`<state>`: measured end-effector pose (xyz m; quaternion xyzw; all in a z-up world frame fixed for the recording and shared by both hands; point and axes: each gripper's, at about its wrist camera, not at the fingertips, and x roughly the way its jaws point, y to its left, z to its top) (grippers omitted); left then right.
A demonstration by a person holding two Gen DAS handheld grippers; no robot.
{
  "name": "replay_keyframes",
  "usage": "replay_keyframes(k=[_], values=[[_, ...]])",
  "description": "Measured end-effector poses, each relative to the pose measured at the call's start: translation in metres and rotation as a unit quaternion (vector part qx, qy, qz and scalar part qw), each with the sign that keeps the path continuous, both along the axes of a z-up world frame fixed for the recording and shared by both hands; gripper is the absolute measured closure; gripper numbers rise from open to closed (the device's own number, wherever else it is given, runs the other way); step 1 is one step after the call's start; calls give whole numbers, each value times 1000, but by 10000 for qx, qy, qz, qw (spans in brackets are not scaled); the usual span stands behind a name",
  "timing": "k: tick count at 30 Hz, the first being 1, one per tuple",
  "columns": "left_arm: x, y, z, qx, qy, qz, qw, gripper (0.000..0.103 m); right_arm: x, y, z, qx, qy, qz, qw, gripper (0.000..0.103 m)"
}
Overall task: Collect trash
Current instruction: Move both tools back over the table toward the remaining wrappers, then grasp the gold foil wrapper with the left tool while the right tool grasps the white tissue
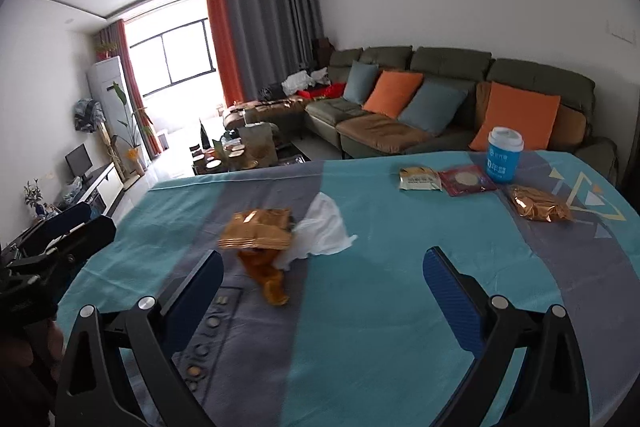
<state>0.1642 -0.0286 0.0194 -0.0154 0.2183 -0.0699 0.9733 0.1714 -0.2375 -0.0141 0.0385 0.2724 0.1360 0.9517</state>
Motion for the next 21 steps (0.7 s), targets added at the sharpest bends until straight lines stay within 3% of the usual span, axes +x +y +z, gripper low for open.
replay_keyframes(k=[11,17,21], values=[[78,-18,-26,-211,657,-164,9975,5,83,2,-20,-84,718,175,9972,8],[113,-24,-50,-467,1148,-315,9918,5,115,9,-35,-59,1108,385,9931,20],[131,-27,-65,-675,1449,-435,9862,6,131,12,-48,-19,1392,503,9890,34]])
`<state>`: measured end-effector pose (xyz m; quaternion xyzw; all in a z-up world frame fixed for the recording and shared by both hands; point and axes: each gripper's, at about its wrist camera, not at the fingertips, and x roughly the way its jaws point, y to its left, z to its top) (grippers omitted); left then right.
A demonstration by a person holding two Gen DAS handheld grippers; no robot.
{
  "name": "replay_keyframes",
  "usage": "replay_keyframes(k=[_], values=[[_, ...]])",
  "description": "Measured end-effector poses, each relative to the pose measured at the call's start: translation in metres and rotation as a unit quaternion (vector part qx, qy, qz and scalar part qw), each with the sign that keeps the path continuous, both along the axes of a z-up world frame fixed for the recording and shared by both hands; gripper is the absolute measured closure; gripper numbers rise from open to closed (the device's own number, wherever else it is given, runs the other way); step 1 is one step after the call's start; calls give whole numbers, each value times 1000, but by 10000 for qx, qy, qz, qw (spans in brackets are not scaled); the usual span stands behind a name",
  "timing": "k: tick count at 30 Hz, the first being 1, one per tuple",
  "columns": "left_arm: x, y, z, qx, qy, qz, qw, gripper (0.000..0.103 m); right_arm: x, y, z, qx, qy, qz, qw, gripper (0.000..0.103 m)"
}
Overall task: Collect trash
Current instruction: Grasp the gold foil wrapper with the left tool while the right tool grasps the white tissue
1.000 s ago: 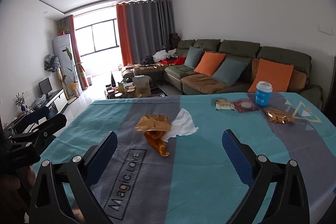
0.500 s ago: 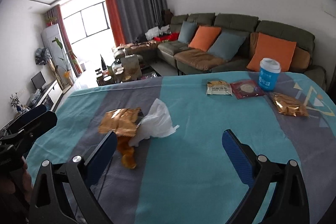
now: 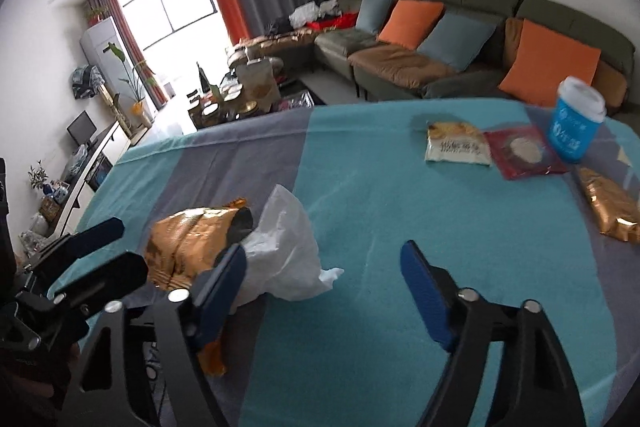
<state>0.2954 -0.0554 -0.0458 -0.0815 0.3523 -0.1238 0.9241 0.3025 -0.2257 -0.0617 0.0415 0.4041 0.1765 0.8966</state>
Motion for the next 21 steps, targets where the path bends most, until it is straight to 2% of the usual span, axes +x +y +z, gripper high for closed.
replay_keyframes(k=[2,5,7,11,13,14,15,17,18,21], values=[[5,0,-5,-55,91,-3,9999,6,5,1,-5,25,98,51,9999,39],[11,2,-13,-172,226,-20,9996,13,7,5,-9,40,172,186,9997,48],[13,2,-15,-215,268,-49,9994,20,8,8,-11,48,229,307,9993,61],[17,-1,-20,-316,377,-151,9987,26,8,10,-13,97,266,409,9988,74],[18,-3,-22,-352,392,-176,9985,37,7,11,-14,121,292,465,9984,89],[19,-3,-23,-360,398,-167,9984,40,7,11,-15,111,298,486,9983,93],[19,-4,-23,-366,394,-174,9984,46,7,12,-16,78,303,496,9983,96],[19,-4,-23,-393,397,-214,9982,50,7,12,-17,83,318,512,9981,97],[18,-5,-23,-387,398,-245,9982,56,7,12,-18,91,326,506,9981,99],[17,-8,-21,-365,356,-280,9983,63,5,12,-17,87,304,509,9982,101]])
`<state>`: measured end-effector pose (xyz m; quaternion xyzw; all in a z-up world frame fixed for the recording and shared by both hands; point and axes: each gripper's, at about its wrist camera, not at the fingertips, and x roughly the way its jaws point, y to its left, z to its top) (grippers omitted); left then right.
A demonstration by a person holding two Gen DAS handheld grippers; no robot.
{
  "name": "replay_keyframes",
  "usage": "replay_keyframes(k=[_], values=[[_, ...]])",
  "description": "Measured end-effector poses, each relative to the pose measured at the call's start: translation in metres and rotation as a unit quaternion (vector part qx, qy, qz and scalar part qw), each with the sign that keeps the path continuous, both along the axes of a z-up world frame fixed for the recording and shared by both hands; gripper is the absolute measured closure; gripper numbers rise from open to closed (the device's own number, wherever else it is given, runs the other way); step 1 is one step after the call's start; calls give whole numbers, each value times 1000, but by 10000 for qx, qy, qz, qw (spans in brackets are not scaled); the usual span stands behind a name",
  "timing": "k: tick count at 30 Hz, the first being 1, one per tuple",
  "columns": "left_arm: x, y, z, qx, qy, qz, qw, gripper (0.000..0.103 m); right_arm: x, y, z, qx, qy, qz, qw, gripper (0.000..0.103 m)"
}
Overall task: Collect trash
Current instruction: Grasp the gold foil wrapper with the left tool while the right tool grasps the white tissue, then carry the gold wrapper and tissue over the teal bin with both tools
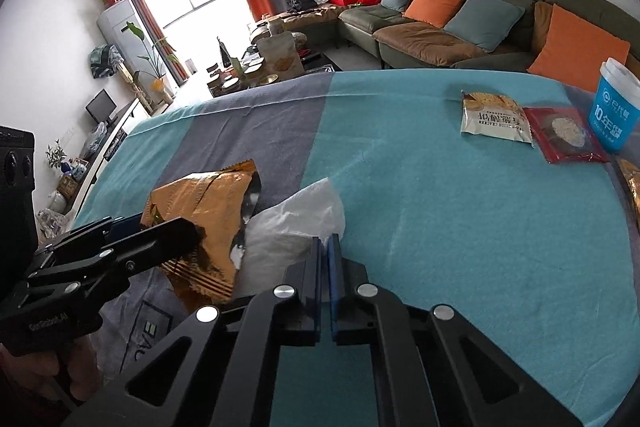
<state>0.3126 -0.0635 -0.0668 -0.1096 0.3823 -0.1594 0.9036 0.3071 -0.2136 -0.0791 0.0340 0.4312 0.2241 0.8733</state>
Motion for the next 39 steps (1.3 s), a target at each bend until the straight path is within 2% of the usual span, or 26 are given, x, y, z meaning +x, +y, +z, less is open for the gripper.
replay_keyframes(k=[2,3,4,7,18,27,34,39], values=[[-3,1,3,2,-78,14,10000,66,-1,1,2,-23,-40,5,10000,102],[-5,1,5,7,-138,-12,9999,74,-1,1,3,-27,-58,-6,10000,102],[-6,1,7,11,-175,-17,9998,77,0,0,3,-24,-70,-14,10000,102],[-11,6,14,-31,-308,4,9995,80,1,-2,7,-7,-145,-59,9999,103],[-49,40,57,27,-910,319,9953,81,-17,-9,37,47,-599,-214,9980,103],[-88,69,84,102,-1271,624,9899,81,-40,-7,80,-13,-1189,-251,9926,103],[-123,99,105,153,-1557,944,9832,81,-56,9,112,-58,-1561,-84,9877,103],[-151,120,115,245,-1714,1172,9779,81,-73,38,127,-15,-1726,220,9847,103]])
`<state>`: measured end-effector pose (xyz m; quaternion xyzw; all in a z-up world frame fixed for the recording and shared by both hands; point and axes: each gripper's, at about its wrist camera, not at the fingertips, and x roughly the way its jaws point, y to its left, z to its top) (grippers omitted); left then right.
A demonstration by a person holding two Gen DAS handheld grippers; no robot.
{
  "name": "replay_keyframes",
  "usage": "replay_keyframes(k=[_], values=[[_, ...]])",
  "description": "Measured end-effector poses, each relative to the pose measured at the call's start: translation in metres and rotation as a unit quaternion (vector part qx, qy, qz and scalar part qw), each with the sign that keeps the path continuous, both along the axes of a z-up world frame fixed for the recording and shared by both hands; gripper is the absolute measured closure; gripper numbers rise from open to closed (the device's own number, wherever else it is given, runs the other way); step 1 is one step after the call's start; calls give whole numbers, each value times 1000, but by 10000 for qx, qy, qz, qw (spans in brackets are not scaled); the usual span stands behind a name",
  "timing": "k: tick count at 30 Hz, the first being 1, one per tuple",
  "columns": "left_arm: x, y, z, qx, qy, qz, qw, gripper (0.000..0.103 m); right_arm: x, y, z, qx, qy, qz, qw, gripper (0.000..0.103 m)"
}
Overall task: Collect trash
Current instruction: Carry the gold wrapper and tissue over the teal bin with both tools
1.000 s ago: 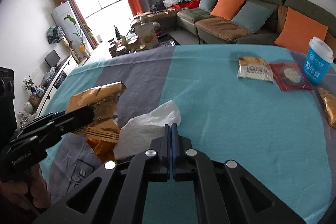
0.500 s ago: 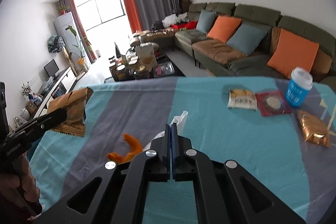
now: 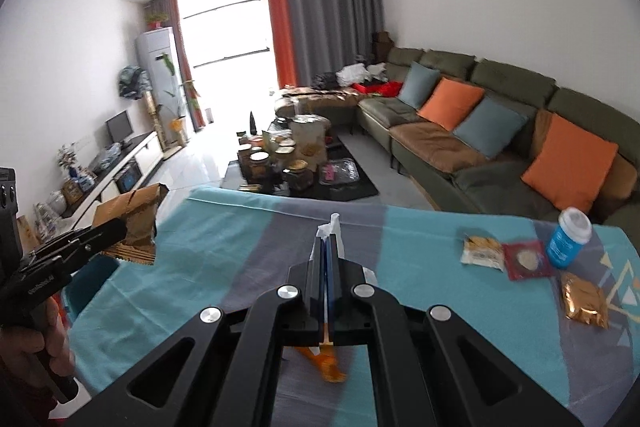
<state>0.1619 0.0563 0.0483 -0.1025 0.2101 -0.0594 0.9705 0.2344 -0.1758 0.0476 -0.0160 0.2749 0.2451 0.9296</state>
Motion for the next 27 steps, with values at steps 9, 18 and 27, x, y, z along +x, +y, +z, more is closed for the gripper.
replay_keyframes(k=[9,18,27], values=[[-58,49,18,159,-267,671,9973,81,-30,77,26,82,-271,854,9959,103],[-112,107,24,275,-316,1498,9878,81,-54,168,39,187,-291,1900,9812,103],[-162,167,13,287,-118,2234,9742,81,-66,251,34,216,-87,2730,9617,103]])
